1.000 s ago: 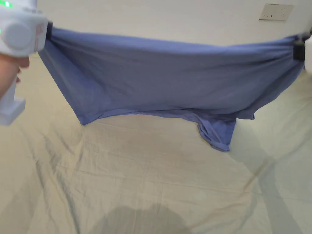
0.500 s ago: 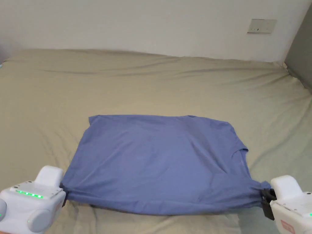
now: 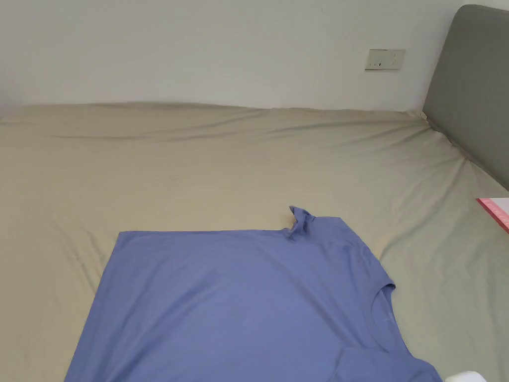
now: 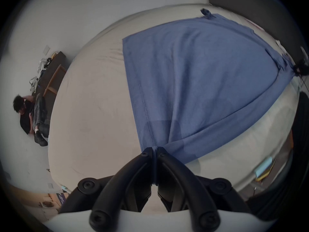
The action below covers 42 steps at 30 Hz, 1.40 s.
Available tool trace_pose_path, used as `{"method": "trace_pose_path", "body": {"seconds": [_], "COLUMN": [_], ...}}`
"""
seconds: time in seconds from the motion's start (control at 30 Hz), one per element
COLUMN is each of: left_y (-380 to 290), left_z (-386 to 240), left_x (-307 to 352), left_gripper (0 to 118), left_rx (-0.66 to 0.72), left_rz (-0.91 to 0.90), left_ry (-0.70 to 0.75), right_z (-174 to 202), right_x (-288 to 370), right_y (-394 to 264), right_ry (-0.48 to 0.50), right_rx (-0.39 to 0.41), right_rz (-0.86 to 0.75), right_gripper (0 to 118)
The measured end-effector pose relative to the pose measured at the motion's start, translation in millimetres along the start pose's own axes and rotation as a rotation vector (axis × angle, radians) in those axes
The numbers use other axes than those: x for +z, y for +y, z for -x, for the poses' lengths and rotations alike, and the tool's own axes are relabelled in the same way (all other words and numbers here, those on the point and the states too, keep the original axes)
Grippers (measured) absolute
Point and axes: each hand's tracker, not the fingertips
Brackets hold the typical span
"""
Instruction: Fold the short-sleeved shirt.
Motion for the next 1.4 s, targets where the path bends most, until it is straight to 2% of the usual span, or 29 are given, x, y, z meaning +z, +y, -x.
{"method": "trace_pose_path", "body": {"seconds": [0.2, 0.23, 0.27, 0.3, 0.33, 0.37, 0.4, 0.43, 0.5, 0.57, 0.67, 0.77, 0.8, 0.83, 0.9, 0.93, 1.0, 1.03, 1.1, 1.13, 1.2, 1.27, 1.4], "left_y": [-3.2, -2.6, -2.0, -1.4, -0.1, 1.9, 5.2, 8.8, 20.9, 37.6, 64.5, 93.9, 100.9, 108.4, 114.4, 116.5, 120.6, 122.6, 125.2, 125.1, 124.9, 121.7, 121.8], "left_z": [-12.3, -13.7, -15.1, -16.7, -17.3, -15.8, -12.0, -6.2, 5.7, 13.8, 14.1, 6.1, 0.5, -4.2, -19.2, -27.3, -41.0, -46.9, -54.8, -57.9, -63.1, -63.1, -64.5], "left_x": [-20.8, -22.6, -23.4, -22.7, -22.0, -19.1, -14.2, -6.7, 22.3, 64.1, 135.1, 191.9, 206.1, 217.2, 235.1, 240.6, 244.8, 246.3, 245.7, 245.9, 245.3, 241.7, 235.8], "left_gripper": [1, 6, 14, 32, 66, 92, 107, 110, 109, 109, 109, 106, 102, 91, 67, 52, 37, 26, 4, 0, 0, 0, 0], "left_rx": [-0.003, -0.001, -0.002, 0.001, 0.006, 0.024, 0.040, 0.062, 0.183, 0.283, 0.360, 0.380, 0.380, 0.371, 0.366, 0.361, 0.320, 0.300, 0.297, 0.297, 0.316, 0.351, 0.337], "left_rz": [0.041, 0.043, 0.032, 0.026, 0.018, -0.008, -0.026, -0.041, -0.163, -0.380, -0.693, -0.857, -0.889, -0.920, -1.011, -1.041, -1.077, -1.076, -1.061, -1.062, -1.030, -1.039, -1.016], "left_ry": [-0.016, -0.014, -0.001, 0.003, 0.017, 0.074, 0.108, 0.108, 0.015, 0.049, 0.094, 0.122, 0.127, 0.138, 0.172, 0.197, 0.234, 0.244, 0.233, 0.221, 0.209, 0.155, 0.177], "right_z": [2.2, 2.6, 3.2, 4.6, 6.3, 7.8, 7.4, 6.9, 3.6, 8.0, 28.2, 59.4, 70.2, 80.8, 104.2, 114.7, 132.0, 139.9, 156.8, 162.7, 174.4, 178.9, 180.0], "right_x": [-30.9, -35.5, -39.8, -42.8, -44.1, -44.1, -37.6, -27.7, 9.5, 43.9, 100.3, 144.2, 157.0, 167.2, 183.9, 189.8, 196.9, 198.9, 200.8, 199.1, 196.0, 193.7, 191.4], "right_y": [-6.3, -6.7, -7.3, -7.5, -8.1, -7.6, -4.9, -1.8, 11.6, 33.0, 67.4, 96.0, 103.8, 109.4, 117.7, 119.0, 120.6, 120.8, 120.2, 121.0, 121.5, 119.7, 119.4], "right_ry": [0.008, -0.002, -0.016, -0.024, -0.062, -0.115, -0.153, -0.158, -0.097, -0.137, -0.248, -0.289, -0.281, -0.268, -0.259, -0.239, -0.166, -0.162, -0.213, -0.250, -0.303, -0.283, -0.296], "right_rx": [-0.042, -0.045, -0.054, -0.048, -0.031, -0.012, -0.017, -0.038, -0.133, -0.162, -0.087, -0.026, -0.018, -0.009, 0.002, 0.006, 0.007, 0.011, 0.064, 0.102, 0.160, 0.155, 0.165], "right_rz": [0.059, 0.058, 0.043, 0.035, 0.043, 0.050, 0.030, -0.016, -0.191, -0.311, -0.519, -0.678, -0.718, -0.760, -0.838, -0.877, -0.947, -0.974, -1.006, -1.010, -0.992, -0.998, -0.998], "right_gripper": [4, 13, 32, 60, 91, 98, 98, 98, 98, 98, 98, 97, 96, 94, 80, 59, 17, 9, 2, 2, 2, 2, 2]}}
